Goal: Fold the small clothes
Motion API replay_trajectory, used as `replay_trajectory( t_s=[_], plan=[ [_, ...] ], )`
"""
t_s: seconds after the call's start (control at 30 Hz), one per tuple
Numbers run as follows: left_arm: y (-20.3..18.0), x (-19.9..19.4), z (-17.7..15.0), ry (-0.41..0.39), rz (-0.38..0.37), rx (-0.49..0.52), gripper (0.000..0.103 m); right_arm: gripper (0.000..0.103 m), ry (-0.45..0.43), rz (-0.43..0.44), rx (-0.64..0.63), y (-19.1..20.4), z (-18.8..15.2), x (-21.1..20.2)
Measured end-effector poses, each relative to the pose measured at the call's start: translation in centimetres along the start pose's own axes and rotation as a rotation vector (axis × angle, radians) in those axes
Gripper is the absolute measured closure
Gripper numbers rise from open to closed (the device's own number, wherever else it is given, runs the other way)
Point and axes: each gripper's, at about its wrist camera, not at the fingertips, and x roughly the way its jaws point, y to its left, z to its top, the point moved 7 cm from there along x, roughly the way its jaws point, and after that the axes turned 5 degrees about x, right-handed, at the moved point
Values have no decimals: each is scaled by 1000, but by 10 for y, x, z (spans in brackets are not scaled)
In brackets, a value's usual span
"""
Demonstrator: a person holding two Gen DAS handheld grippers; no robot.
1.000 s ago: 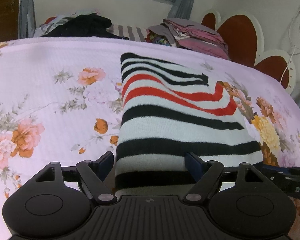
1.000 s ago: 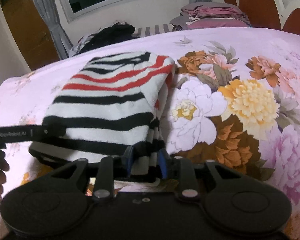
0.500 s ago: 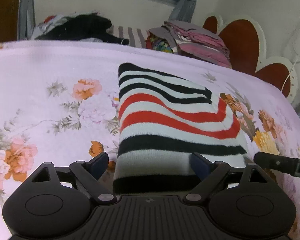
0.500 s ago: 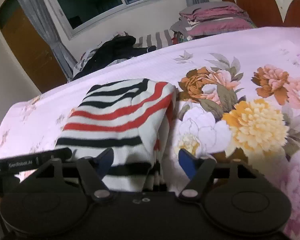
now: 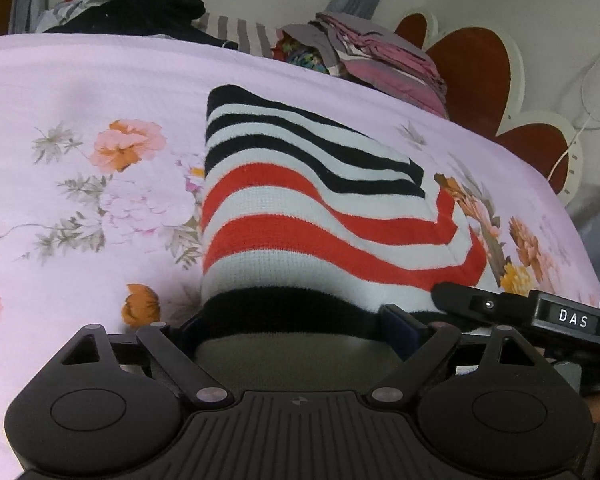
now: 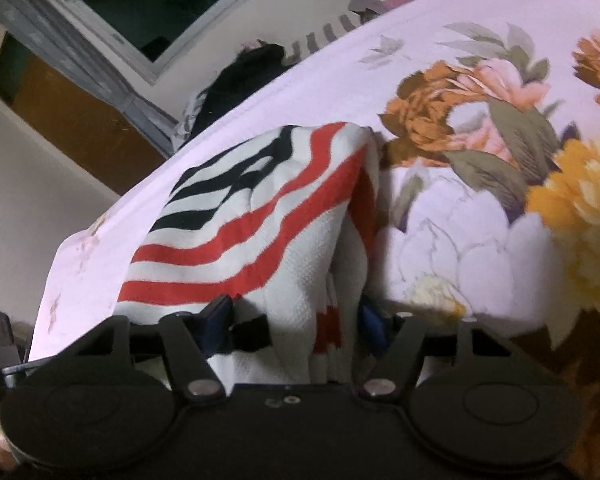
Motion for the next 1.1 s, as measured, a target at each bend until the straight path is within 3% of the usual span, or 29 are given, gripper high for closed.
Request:
replay_trajectory(
  t_s=[0.1,0.17,0.23,0.33,0.5,0.73,0.93,1.1],
  plan=[
    [-2,3,2,7,2,2,15,36,-1,-5,-39,7,1,6],
    [-2,2,3,7,10,14,16,44,-2,-23,-64,12,1,9],
    [-5,-1,3,-2,23,27,23,60,4,7,-43,13,0,7],
    [-8,-8,5,-21,40,43,36,66,-8,13,-46,15,0,2],
    [-6,-24,10,-50,45,51,50,69,-39,40,-56,31,2,-9],
    [2,-58,16,-100,43,49,51,69,-66,85,-89,69,3,-23],
    [47,-109,25,-150,68,56,51,69,-79,128,-109,131,-7,-14],
    [128,-156,29,-182,89,45,51,69,-76,166,-130,200,-32,19]
  ],
)
